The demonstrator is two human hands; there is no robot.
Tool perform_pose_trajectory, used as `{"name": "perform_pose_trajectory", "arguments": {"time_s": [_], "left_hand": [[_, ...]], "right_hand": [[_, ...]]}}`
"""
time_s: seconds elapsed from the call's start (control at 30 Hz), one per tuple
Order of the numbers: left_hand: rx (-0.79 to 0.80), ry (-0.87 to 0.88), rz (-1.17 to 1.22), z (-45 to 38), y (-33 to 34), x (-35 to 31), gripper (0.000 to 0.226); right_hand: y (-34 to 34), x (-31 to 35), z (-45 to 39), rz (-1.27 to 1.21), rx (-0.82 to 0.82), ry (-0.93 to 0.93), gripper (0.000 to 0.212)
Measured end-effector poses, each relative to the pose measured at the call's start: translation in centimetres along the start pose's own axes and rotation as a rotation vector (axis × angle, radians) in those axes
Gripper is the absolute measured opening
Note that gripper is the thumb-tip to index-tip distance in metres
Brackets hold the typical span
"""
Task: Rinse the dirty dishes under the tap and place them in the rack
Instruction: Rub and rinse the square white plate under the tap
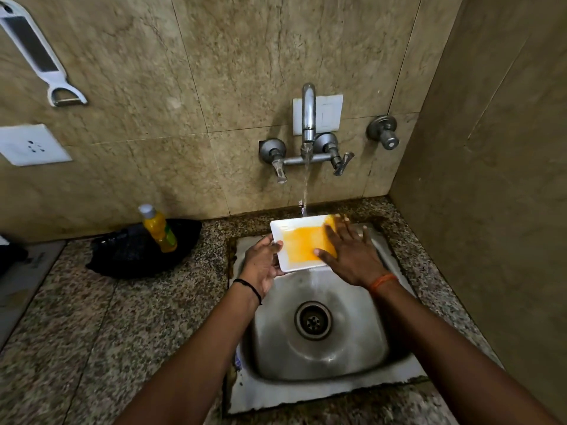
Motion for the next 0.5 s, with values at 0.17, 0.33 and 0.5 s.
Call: {"name": "perform_pose_trajectory", "arguments": {"time_s": [0.17, 0.33, 0.5], "left_hand": [[-0.002, 0.015, 0.050, -0.3, 0.5, -1.3, 0.036], [-0.016, 0.054, 0.100, -0.8, 1.0, -2.7, 0.036], [0.009, 0.168, 0.025, -0.6, 1.8, -4.6, 0.044]], "right_hand": [[-0.3, -0.1, 0.1, -0.740, 0.001, 0.127, 0.068], [1.1, -1.1, -1.8, -1.460, 0.081, 0.423, 0.044], [2.4, 0.1, -1.8, -1.793, 0.176, 0.558, 0.034]]}}
Point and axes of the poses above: each hand's wrist, its own z-axis away from the middle knuckle, its own y-axis out of the palm, x = y × z, the point moved 7 cm from there along -z, towards the middle knuckle, and after that the axes turned 4 degrees about y, right-handed, at the moved point
